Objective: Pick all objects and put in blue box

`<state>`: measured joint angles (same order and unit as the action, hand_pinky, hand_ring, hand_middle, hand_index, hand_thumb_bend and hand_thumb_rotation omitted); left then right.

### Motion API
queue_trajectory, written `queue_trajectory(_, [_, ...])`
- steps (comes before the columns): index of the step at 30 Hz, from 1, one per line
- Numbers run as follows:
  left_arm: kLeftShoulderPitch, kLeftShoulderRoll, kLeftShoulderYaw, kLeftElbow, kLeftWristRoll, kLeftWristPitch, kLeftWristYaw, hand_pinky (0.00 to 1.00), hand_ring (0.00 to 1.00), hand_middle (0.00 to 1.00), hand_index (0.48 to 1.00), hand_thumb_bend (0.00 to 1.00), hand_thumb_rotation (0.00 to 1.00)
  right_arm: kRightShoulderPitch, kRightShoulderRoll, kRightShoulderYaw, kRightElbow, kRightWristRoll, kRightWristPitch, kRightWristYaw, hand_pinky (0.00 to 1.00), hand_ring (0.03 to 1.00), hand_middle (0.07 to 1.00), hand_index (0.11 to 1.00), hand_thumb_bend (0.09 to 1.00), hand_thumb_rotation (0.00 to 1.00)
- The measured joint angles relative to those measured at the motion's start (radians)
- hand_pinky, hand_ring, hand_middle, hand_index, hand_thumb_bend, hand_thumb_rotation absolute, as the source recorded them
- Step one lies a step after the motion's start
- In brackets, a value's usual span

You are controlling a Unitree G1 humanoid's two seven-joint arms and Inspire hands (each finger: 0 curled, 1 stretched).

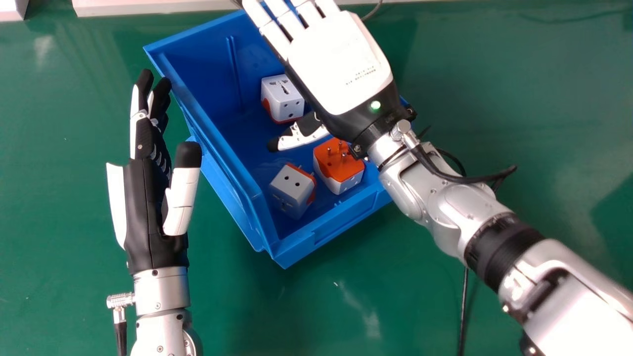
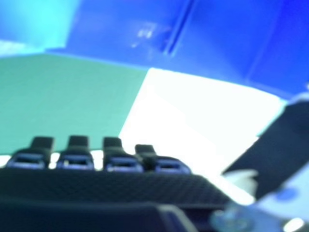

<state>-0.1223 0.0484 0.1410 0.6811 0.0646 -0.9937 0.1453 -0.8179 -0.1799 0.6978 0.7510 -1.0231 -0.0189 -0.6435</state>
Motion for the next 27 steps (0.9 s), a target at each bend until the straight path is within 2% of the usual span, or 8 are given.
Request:
queue_trajectory(7, [0.003, 0.001, 0.001, 0.000, -0.007, 0.000, -0.008, 0.98, 0.95, 0.93, 0.949, 0.93, 0.89, 0.234, -0.037, -0.090, -0.469, -0.004, 0.212, 0.305, 1.00, 1.000, 1.000, 1.000, 0.966, 0.51])
queue_trajectory(13, [0.013, 0.007, 0.001, -0.001, -0.010, 0.000, -0.021, 0.98, 0.95, 0.93, 0.950, 0.93, 0.89, 0.455, -0.044, -0.168, -0.843, -0.040, 0.388, 0.485, 1.00, 1.000, 1.000, 1.000, 0.946, 0.50])
queue_trajectory(16, [0.023, 0.010, 0.001, -0.004, -0.019, 0.000, -0.030, 0.98, 0.95, 0.93, 0.951, 0.93, 0.89, 0.534, -0.040, -0.212, -0.969, -0.077, 0.454, 0.542, 1.00, 1.000, 1.000, 1.000, 0.936, 0.52])
queue_trajectory(21, [0.037, 0.009, 0.001, -0.017, -0.026, 0.000, -0.039, 0.98, 0.95, 0.93, 0.949, 0.94, 0.89, 0.645, -0.036, -0.281, -1.071, -0.074, 0.477, 0.566, 1.00, 1.000, 1.000, 1.000, 0.923, 0.55])
queue_trajectory(27, [0.051, 0.009, -0.001, -0.030, -0.026, 0.001, -0.049, 0.98, 0.96, 0.93, 0.953, 0.93, 0.89, 0.768, -0.020, -0.354, -1.131, 0.002, 0.406, 0.504, 0.96, 0.990, 1.000, 1.000, 0.874, 0.51])
